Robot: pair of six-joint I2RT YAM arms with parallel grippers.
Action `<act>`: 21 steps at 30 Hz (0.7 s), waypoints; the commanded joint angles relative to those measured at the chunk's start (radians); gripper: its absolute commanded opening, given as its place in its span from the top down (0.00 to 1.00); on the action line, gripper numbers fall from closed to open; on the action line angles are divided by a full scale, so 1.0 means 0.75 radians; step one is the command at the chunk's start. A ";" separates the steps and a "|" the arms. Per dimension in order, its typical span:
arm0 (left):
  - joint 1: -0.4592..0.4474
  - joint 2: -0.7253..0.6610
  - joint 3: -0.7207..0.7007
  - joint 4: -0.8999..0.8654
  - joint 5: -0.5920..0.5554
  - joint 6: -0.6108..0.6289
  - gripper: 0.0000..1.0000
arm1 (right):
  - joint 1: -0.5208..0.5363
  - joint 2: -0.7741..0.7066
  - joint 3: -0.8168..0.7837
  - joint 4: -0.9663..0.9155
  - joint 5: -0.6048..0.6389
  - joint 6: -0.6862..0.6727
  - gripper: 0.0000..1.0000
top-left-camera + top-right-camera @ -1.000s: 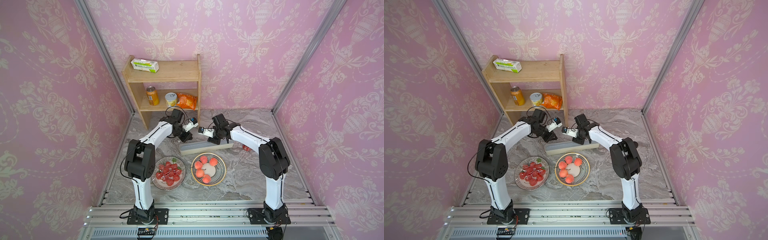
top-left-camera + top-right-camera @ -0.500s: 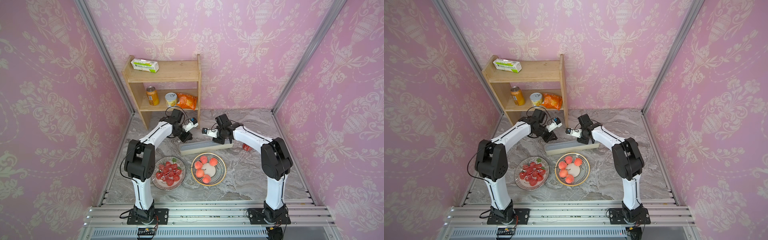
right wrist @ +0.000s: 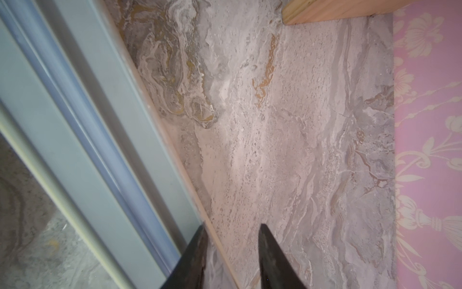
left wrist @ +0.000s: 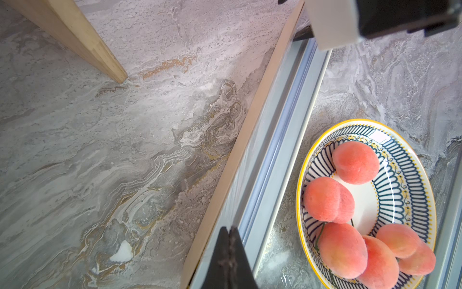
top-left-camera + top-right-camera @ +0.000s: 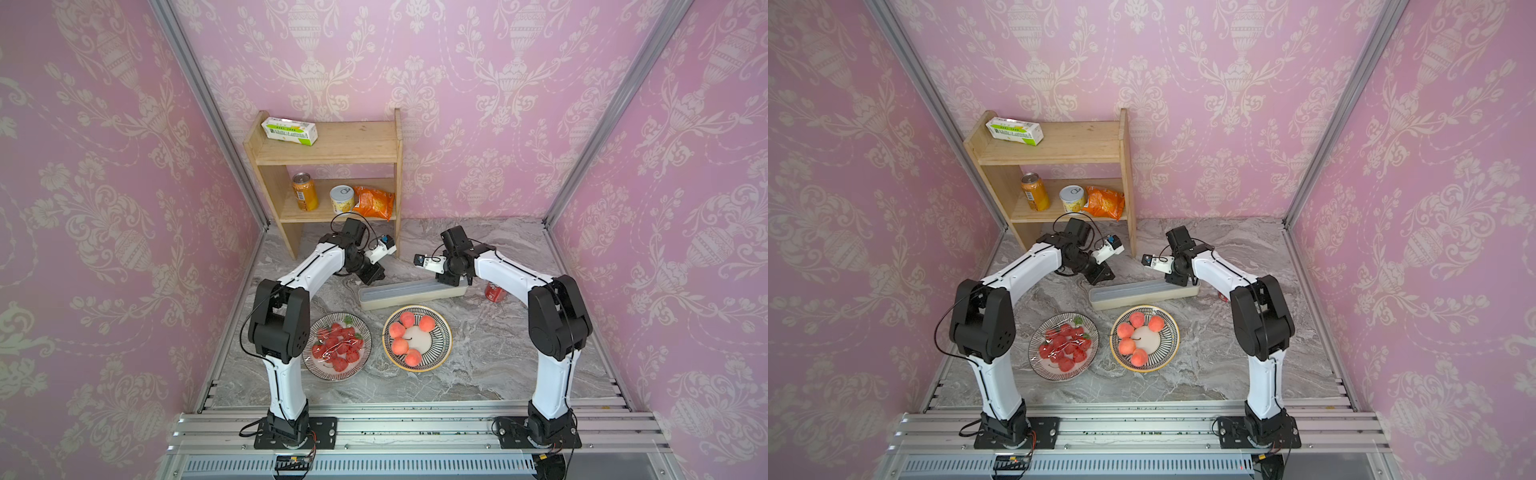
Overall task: Wrap the plate with plastic wrap
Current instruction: Pull the plastic wrap from the plastic wrap cutting box.
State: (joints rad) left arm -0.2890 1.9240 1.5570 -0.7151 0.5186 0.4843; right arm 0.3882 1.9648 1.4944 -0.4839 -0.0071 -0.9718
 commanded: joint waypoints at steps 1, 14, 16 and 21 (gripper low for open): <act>0.015 -0.056 -0.014 0.009 0.010 -0.016 1.00 | -0.034 0.009 -0.054 -0.186 0.027 -0.034 0.65; 0.014 -0.060 -0.018 0.014 0.008 -0.018 1.00 | -0.051 0.064 0.029 -0.327 -0.075 0.004 0.94; 0.014 -0.065 -0.022 0.022 0.004 -0.018 1.00 | -0.055 0.048 0.040 -0.314 -0.089 0.026 1.00; 0.014 -0.089 -0.030 0.050 0.007 -0.020 1.00 | -0.068 -0.064 0.030 -0.203 -0.139 0.079 1.00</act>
State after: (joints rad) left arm -0.2890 1.9099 1.5410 -0.6975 0.5182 0.4808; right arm 0.3508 1.9636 1.5215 -0.6102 -0.0788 -0.9493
